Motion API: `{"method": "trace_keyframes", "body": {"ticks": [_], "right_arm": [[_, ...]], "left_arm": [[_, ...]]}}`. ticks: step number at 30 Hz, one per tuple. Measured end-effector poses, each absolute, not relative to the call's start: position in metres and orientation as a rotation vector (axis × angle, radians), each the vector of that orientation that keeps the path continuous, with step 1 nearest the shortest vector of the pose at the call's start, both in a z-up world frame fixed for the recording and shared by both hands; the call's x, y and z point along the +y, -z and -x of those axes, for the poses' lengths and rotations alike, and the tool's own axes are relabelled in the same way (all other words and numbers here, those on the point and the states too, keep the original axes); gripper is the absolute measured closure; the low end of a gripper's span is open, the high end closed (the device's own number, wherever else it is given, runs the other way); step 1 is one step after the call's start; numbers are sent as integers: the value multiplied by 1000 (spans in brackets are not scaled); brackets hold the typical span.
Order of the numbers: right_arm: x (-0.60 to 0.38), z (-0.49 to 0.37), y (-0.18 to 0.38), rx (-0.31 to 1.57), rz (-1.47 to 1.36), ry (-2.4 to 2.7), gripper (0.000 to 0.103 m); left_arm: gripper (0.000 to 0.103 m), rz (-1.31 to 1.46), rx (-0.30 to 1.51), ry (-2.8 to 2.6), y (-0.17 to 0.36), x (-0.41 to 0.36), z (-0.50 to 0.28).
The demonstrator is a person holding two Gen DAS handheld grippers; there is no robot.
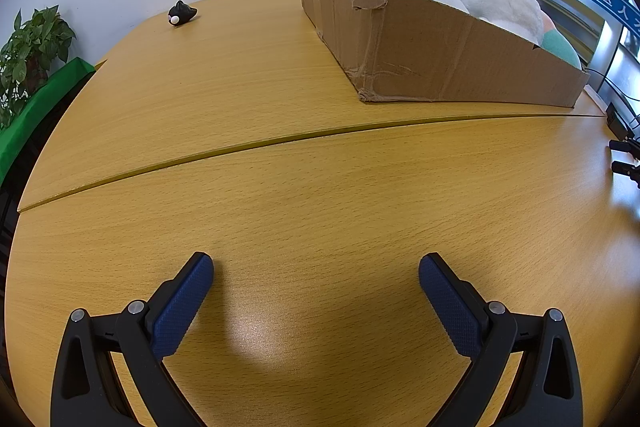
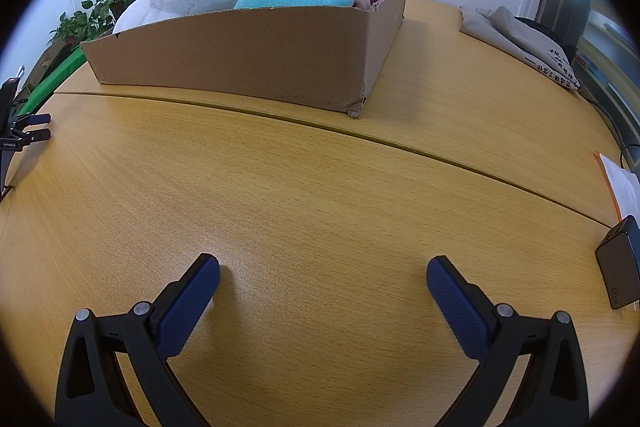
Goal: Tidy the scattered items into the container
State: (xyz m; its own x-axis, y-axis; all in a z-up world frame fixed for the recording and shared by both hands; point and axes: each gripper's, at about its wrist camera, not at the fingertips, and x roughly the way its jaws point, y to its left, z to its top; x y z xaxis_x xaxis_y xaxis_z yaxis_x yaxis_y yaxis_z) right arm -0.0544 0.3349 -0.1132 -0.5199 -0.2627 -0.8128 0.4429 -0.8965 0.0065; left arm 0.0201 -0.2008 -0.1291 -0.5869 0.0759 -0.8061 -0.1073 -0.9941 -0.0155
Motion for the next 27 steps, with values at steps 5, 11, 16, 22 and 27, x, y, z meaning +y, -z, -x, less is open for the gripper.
{"method": "trace_keyframes", "body": {"ticks": [5,11,16,22,27], "right_arm": [[335,55,113,282,-1243,2415,0],[334,54,113,282,-1242,2416,0],[334,54,114,282,-1242,2417,0],[335,54,114,281,-1242,2417,0],[335,54,113,280,-1242,2416,0]], "left_arm": [[0,1374,53,-2710,129,-201,-20],[0,1374,51,-2710,129,-200,-20],[0,1374,51,-2710,129,-200,-19],[0,1374,52,-2710,129,-200,-18],[0,1374,53,-2711,129,-200,-18]]}}
